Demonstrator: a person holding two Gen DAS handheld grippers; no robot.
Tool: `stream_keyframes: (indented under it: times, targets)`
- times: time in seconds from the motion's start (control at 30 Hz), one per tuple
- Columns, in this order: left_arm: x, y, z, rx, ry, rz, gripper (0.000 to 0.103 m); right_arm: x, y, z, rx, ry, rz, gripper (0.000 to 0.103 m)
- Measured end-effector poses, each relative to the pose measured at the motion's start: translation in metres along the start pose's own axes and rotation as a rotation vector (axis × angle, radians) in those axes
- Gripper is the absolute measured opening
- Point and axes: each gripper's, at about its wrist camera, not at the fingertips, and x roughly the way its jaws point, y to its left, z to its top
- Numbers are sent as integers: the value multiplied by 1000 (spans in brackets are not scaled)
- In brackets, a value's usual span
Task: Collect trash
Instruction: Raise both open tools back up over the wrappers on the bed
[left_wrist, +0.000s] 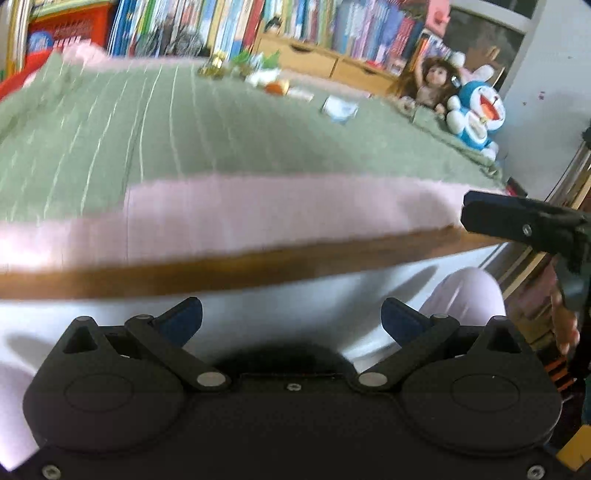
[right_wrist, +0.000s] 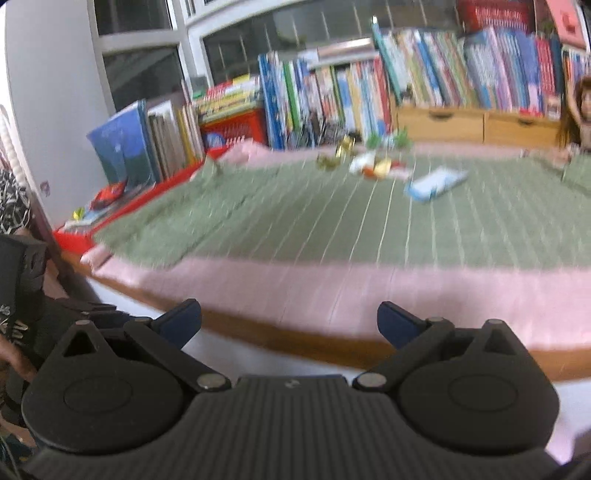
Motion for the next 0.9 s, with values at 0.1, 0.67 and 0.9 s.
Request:
stream_keyframes:
  times: [0.1, 0.67, 0.9]
  targets:
    - [-5, 1, 23, 30, -51, 5, 103, 2, -5, 21, -20, -45, -18, 103]
    - [41, 51, 190, 121, -277, 73, 103, 80, -56, 136, -29, -174, -12, 103]
    - [120, 91, 251, 131, -237, 139, 103, 149, -80, 168, -25, -105, -49, 103]
